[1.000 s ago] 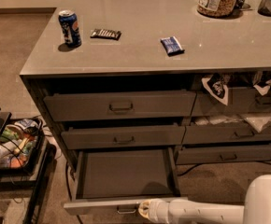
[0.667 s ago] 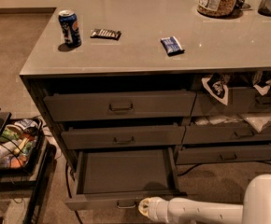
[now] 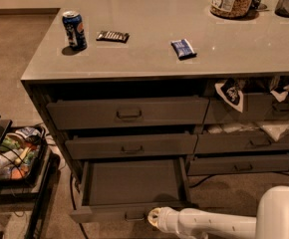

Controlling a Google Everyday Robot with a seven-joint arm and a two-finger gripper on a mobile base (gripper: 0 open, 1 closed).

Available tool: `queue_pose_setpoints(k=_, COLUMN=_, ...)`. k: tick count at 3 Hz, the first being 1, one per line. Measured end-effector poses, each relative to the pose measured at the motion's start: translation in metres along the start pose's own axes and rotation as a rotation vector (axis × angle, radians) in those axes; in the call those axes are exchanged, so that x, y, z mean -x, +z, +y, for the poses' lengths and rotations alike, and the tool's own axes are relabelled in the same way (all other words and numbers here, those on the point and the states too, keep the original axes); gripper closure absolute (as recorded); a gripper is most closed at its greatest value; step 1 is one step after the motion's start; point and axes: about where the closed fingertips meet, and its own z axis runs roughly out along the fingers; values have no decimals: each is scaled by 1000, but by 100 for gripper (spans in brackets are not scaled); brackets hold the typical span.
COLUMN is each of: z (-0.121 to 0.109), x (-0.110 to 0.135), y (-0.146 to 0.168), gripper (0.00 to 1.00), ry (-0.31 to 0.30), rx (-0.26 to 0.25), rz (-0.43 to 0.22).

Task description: Close bottom drawer

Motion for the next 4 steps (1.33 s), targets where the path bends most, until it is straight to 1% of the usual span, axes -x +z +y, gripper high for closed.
queue_pose_setpoints(k=1, z=-13, x=-7, y=11, gripper=100, ry=-13, rx=-19, rz=20)
queue_pose_setpoints(k=2, z=-34, x=-10, y=18, gripper=100, ry=-40, rx=-63, rz=52)
queue_pose_setpoints(k=3, z=-54, x=-13, y=17, gripper=100, ry=-80, rx=-130, rz=75)
queue_pose_setpoints(k=4, z=-63, x=-11, y=18, gripper=100, ry=-111, rx=-181, rz=89)
